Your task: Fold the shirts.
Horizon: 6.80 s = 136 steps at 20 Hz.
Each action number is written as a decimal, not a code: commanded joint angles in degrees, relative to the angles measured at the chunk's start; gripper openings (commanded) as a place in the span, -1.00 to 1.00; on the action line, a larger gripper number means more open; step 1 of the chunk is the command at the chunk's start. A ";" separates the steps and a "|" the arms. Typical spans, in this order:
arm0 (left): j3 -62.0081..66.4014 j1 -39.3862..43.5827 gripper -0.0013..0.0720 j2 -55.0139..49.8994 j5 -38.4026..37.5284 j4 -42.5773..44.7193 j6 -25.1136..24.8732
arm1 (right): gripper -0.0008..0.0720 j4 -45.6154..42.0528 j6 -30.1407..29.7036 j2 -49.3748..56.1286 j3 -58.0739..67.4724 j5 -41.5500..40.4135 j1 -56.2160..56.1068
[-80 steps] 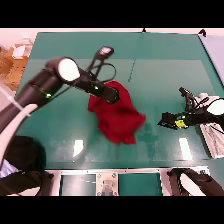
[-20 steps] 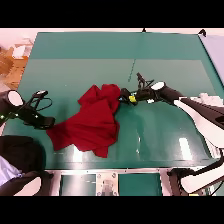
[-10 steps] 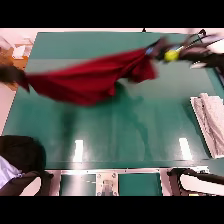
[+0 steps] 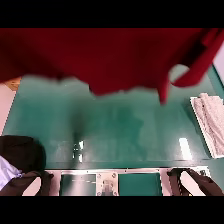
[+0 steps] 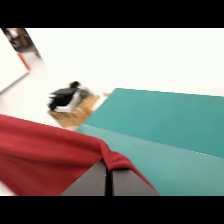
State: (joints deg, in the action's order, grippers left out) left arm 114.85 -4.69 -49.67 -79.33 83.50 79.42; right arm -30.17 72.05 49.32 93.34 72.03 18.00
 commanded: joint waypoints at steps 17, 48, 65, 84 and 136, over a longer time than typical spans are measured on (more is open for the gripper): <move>-32.41 -0.09 0.49 -45.29 30.97 -47.84 -18.27 | -0.90 -3.56 -6.80 11.19 -65.59 -35.36 -16.35; -92.94 47.15 0.39 -10.29 48.72 -52.96 26.71 | -0.20 -12.33 -4.63 11.13 -60.85 -16.94 5.62; -82.29 17.03 -0.91 -16.46 22.86 -45.77 9.42 | -0.14 -17.00 0.04 11.13 -61.16 -12.15 5.64; -75.60 9.57 -0.91 -16.11 16.04 -30.56 1.09 | -0.79 -5.84 1.22 20.00 -69.53 -32.11 -6.91; -21.92 9.05 -0.91 -49.33 46.12 -17.77 -1.38 | -0.93 -19.28 11.67 47.71 -14.51 -29.35 -1.05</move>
State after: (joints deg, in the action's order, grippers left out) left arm 89.25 4.75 -94.02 -35.75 66.65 78.83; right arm -51.51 83.85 89.58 73.82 42.11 17.28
